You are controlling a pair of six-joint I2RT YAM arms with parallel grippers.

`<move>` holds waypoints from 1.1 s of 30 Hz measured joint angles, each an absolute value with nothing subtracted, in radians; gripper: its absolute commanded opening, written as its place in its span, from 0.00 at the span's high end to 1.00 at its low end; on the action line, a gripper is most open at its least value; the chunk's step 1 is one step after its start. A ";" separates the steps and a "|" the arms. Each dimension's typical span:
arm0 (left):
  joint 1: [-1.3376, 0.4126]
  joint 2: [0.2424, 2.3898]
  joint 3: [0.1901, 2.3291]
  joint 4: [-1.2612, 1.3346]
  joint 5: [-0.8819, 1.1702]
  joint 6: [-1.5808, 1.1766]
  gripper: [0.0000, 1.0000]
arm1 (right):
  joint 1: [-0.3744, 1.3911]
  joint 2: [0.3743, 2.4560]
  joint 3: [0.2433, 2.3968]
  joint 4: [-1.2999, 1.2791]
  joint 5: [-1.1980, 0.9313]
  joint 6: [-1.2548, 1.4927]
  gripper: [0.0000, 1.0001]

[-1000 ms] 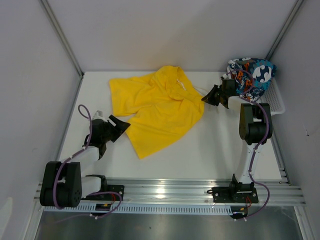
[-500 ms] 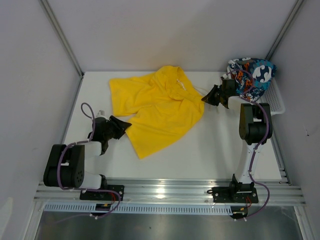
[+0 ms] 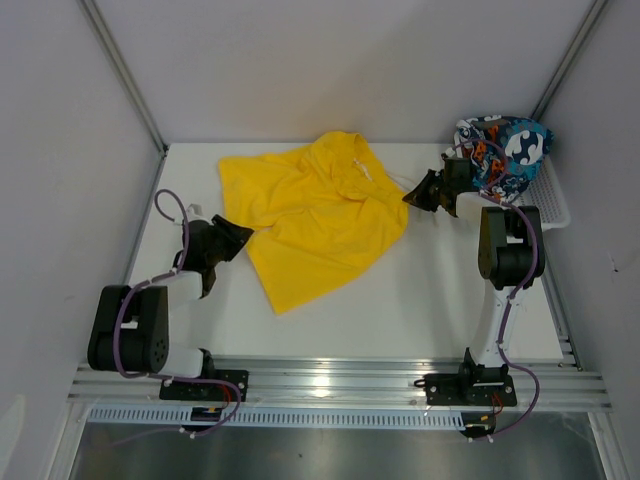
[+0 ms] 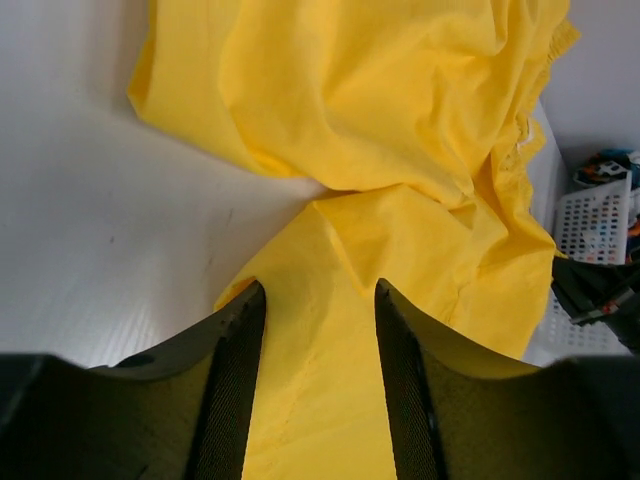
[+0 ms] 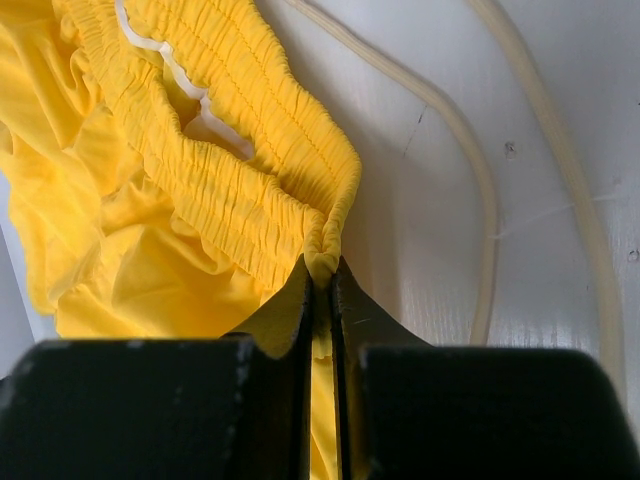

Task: Fold and stack the shorts
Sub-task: Flatten the shorts out

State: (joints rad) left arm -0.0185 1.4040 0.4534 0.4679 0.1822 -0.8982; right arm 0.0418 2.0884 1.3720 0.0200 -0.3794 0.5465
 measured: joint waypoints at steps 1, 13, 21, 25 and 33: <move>-0.018 1.405 0.460 0.467 0.167 -0.885 0.53 | 0.042 2.088 1.372 0.020 -0.380 0.546 1.00; -0.014 1.545 0.514 0.514 0.195 -0.845 1.00 | 0.035 2.088 1.372 0.020 -0.387 0.547 1.00; -0.013 1.443 0.555 0.453 0.170 -0.756 1.00 | 0.030 2.088 1.372 0.021 -0.394 0.551 1.00; -0.012 1.283 0.547 0.419 0.099 -0.696 1.00 | 0.030 2.088 1.372 0.026 -0.401 0.556 1.00; -0.012 1.224 0.562 0.342 -0.067 -0.624 1.00 | 0.030 2.088 1.369 0.028 -0.404 0.566 1.00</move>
